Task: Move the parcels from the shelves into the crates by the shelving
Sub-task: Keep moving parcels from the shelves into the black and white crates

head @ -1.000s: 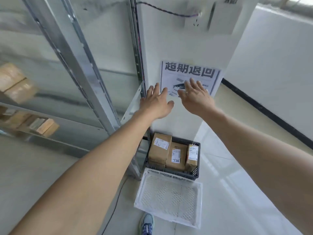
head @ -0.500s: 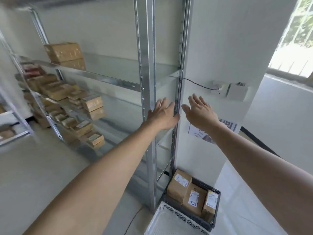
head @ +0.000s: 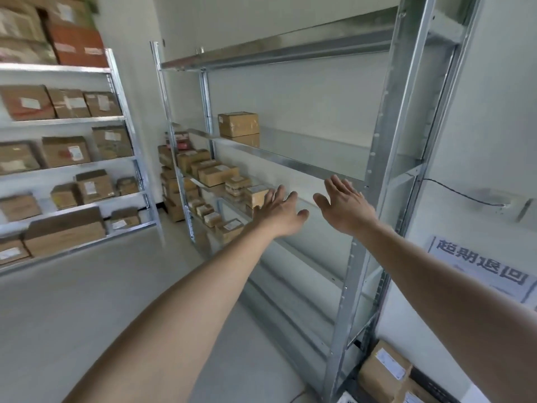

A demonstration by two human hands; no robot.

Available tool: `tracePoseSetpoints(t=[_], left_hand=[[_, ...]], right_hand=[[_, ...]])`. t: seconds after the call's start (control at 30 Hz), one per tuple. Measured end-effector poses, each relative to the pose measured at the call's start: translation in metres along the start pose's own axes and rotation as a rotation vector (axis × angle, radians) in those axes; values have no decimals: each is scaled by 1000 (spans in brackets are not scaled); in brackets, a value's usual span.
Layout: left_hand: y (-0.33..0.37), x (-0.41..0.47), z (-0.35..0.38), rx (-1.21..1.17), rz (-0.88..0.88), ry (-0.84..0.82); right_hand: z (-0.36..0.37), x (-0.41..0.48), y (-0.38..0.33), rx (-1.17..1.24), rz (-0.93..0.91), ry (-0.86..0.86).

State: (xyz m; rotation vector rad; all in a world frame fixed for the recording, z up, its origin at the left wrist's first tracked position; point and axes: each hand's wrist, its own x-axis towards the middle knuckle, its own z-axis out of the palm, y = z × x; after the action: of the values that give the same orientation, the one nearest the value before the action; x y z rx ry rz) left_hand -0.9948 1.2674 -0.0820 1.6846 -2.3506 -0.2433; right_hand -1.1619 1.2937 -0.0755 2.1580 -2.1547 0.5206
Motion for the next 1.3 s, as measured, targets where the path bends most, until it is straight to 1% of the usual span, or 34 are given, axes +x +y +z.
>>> tracePoseSetpoints(t=[0.3, 0.4, 0.53, 0.63, 0.77, 0.87, 1.0, 1.1, 1.3], left_hand=[[-178, -37, -65, -20, -177, 31], [-229, -47, -76, 1, -252, 42], [-277, -52, -83, -12, -323, 51], [-312, -49, -84, -9, -381, 53], [-351, -28, -82, -8, -435, 62], [-375, 1, -82, -4, -473, 62], [-395, 47, -89, 0, -511, 72], [-410, 81, -95, 11, -539, 89], [-432, 136, -106, 37, -542, 108]], right_hand=[[44, 52, -176, 41, -166, -32], [63, 68, -227, 50, -239, -78], [87, 90, -275, 55, -328, -99], [109, 112, -306, 69, -362, -117], [136, 149, -336, 65, -413, -159], [156, 185, -349, 59, -449, -156], [173, 244, -360, 108, -489, -186], [184, 288, -367, 105, -510, -169], [198, 349, -377, 117, -517, -173]])
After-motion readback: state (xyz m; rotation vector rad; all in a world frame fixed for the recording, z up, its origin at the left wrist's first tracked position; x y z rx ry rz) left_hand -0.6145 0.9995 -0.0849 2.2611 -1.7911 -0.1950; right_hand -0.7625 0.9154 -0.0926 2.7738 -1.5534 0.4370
